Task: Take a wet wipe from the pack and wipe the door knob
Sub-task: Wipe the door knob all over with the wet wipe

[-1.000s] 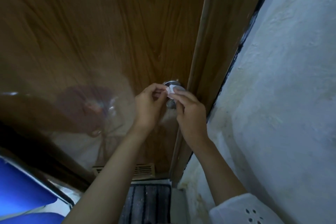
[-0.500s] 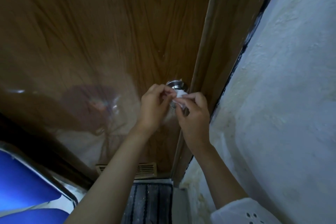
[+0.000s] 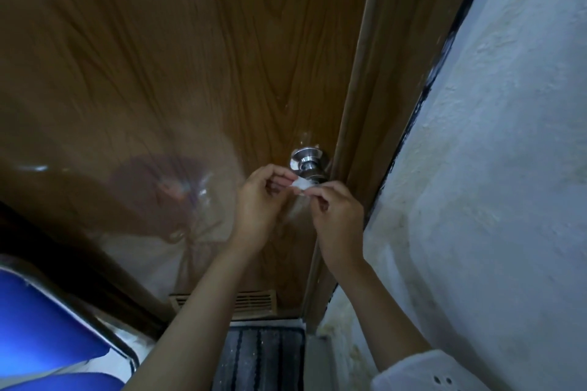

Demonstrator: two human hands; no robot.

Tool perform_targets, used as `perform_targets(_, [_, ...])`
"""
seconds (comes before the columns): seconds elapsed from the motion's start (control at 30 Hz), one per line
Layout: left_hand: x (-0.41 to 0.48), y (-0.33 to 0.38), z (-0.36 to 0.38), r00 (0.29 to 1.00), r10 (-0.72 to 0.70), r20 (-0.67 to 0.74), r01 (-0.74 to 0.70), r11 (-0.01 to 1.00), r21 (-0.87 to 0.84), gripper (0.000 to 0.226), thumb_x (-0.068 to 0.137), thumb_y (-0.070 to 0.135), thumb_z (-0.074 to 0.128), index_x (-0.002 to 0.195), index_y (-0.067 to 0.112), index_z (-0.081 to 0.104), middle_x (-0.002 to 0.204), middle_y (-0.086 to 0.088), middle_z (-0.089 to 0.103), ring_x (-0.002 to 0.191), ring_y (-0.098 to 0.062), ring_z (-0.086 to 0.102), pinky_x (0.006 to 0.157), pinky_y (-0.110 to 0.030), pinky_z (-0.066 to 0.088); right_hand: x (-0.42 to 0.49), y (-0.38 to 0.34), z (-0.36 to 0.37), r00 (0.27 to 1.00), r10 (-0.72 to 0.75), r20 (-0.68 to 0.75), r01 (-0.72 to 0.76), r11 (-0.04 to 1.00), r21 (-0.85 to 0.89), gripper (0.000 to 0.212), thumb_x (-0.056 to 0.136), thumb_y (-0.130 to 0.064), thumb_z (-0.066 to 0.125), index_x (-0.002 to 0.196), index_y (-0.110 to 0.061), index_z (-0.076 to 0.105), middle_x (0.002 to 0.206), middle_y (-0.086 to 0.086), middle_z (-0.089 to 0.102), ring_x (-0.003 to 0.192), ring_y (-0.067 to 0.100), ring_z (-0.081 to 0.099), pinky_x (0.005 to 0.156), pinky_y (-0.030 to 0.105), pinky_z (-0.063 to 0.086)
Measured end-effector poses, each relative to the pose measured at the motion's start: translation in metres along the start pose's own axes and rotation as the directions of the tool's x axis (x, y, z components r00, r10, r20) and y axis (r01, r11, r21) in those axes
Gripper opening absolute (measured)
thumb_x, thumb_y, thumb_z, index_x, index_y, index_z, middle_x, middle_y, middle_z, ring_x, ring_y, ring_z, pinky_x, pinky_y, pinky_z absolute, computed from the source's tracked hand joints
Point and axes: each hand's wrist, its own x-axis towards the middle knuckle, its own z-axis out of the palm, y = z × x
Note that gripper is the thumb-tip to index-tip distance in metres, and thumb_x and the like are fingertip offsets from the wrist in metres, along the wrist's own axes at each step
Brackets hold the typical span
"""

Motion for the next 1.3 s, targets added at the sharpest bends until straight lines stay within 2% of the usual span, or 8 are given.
perform_targets(0.2, [0.001,0.004,0.004,0.999,0.008,-0.043,-0.011,0.997,-0.071,0.027,0.075,-0.006,0.068,0.083,0.019,0.064,0.079,0.007,0.063,0.068,0.009,0.057,0.059,-0.003,0.042,0.007,-0.007,-0.005,0.999,-0.044,-0.007,0.044,0.999,-0.029,0.018,0.083,-0.007,0.063,0.099,-0.002,0.071,0.105,0.013,0.07,0.095,0.02,0.066,0.082,0.029,0.056])
perform_targets(0.4, [-0.005,-0.003,0.002,1.0,-0.016,-0.009,0.015,0.999,-0.041,0.022,0.081,0.001,0.065,0.09,0.022,0.066,0.085,0.005,0.063,0.07,0.012,0.057,0.062,-0.003,0.043,0.012,-0.007,-0.012,0.996,0.03,0.086,-0.034,0.998,0.045,0.015,0.084,-0.011,0.063,0.098,-0.007,0.069,0.106,0.008,0.069,0.096,0.015,0.064,0.079,0.022,0.053])
perform_targets(0.57, [-0.003,0.01,-0.004,0.999,-0.034,0.011,0.035,0.927,-0.374,0.013,0.089,0.013,0.059,0.091,0.024,0.065,0.083,0.013,0.069,0.078,0.001,0.062,0.068,-0.01,0.049,0.023,-0.023,-0.03,0.984,0.144,0.109,-0.178,0.88,0.441,0.022,0.089,-0.015,0.057,0.11,-0.017,0.062,0.101,-0.001,0.068,0.089,0.005,0.065,0.07,0.015,0.054])
perform_targets(0.73, [-0.002,0.019,-0.007,0.999,0.004,0.054,0.024,0.856,-0.517,0.012,0.092,0.008,0.051,0.094,0.012,0.062,0.084,0.01,0.068,0.079,-0.002,0.063,0.067,-0.012,0.049,0.029,-0.027,-0.034,0.963,0.059,0.263,-0.149,0.93,0.337,0.021,0.086,-0.026,0.062,0.106,-0.021,0.065,0.086,-0.018,0.063,0.08,-0.011,0.06,0.068,0.004,0.048])
perform_targets(0.97, [0.0,0.019,-0.01,0.978,-0.201,0.063,0.202,0.804,-0.56,0.008,0.09,0.019,0.057,0.092,0.018,0.064,0.093,-0.006,0.068,0.076,-0.01,0.068,0.056,-0.02,0.053,0.028,-0.025,-0.03,0.977,0.091,0.193,-0.15,0.937,0.315,0.001,0.087,-0.023,0.06,0.088,-0.023,0.061,0.09,-0.01,0.059,0.081,-0.004,0.056,0.065,0.005,0.047])
perform_targets(1.07, [0.001,0.018,-0.008,0.968,-0.191,0.163,0.25,0.798,-0.549,0.021,0.082,0.033,0.06,0.097,0.018,0.066,0.095,-0.006,0.071,0.082,-0.016,0.069,0.062,-0.022,0.055,0.027,-0.025,-0.029,0.976,0.103,0.194,-0.169,0.915,0.367,0.011,0.092,-0.023,0.052,0.095,-0.018,0.06,0.096,-0.005,0.061,0.086,0.002,0.057,0.065,0.004,0.046])
perform_targets(1.13, [0.002,0.019,-0.007,0.957,-0.173,0.233,0.272,0.809,-0.52,0.031,0.076,0.04,0.062,0.098,0.02,0.067,0.095,-0.003,0.072,0.084,-0.015,0.07,0.066,-0.021,0.056,0.029,-0.028,-0.03,0.969,0.137,0.205,-0.215,0.876,0.432,0.013,0.094,-0.024,0.048,0.099,-0.018,0.058,0.097,-0.004,0.064,0.091,0.008,0.06,0.071,0.013,0.05])
perform_targets(1.3, [0.002,0.016,-0.011,0.948,-0.13,0.29,0.255,0.858,-0.446,0.008,0.079,0.029,0.064,0.082,0.023,0.066,0.081,0.002,0.07,0.068,-0.009,0.066,0.055,-0.018,0.052,0.031,-0.028,-0.034,0.966,0.186,0.18,-0.254,0.817,0.518,0.009,0.093,-0.021,0.049,0.092,-0.023,0.058,0.09,-0.011,0.062,0.09,0.0,0.058,0.069,0.015,0.047])
